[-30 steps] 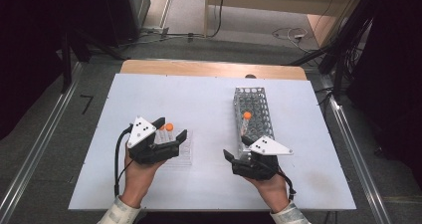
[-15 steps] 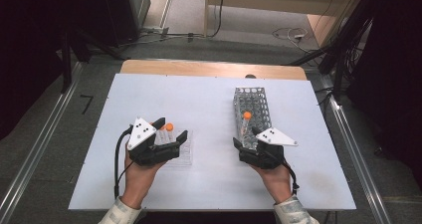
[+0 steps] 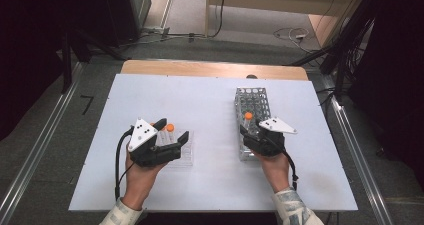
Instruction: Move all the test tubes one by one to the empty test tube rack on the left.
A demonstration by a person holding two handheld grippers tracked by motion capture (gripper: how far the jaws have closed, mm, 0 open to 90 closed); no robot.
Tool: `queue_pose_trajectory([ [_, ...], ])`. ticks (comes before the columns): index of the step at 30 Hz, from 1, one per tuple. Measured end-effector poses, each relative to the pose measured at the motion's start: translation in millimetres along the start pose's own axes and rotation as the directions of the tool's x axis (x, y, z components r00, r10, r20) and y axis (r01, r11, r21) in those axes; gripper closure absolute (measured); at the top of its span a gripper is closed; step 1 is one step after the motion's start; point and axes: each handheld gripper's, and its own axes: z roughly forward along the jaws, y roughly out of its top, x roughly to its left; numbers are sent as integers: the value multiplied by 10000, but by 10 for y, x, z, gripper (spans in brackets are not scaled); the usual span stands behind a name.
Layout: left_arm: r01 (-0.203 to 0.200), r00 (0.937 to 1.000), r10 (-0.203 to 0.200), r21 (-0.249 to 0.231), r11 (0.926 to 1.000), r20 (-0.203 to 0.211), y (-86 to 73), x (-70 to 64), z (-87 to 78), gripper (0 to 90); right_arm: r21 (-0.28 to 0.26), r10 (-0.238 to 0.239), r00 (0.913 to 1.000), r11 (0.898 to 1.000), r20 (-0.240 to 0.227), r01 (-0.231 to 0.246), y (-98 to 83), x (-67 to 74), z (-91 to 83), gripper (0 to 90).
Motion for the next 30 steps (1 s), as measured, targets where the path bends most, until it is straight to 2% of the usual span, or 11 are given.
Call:
queue_pose_trajectory([
  [4,12,10000,-12,-5,10000,-2,2,6,-5,195,174,-92,9997,9998,208,88,26,19,38,477],
  [12,32,10000,-32,-17,10000,-2,1,8,-9,196,812,-123,9984,9967,547,79,71,58,135,555],
  [20,18,10000,-18,10,10000,5,-5,10,-6,198,1123,-142,9963,9937,846,47,107,70,203,675],
  [22,35,10000,-35,26,10000,-2,-7,12,-5,199,1116,-101,9967,9937,806,11,106,66,210,709],
  [30,51,10000,-51,26,10000,7,-10,13,-6,199,768,51,9971,9970,764,-110,128,49,156,713],
])
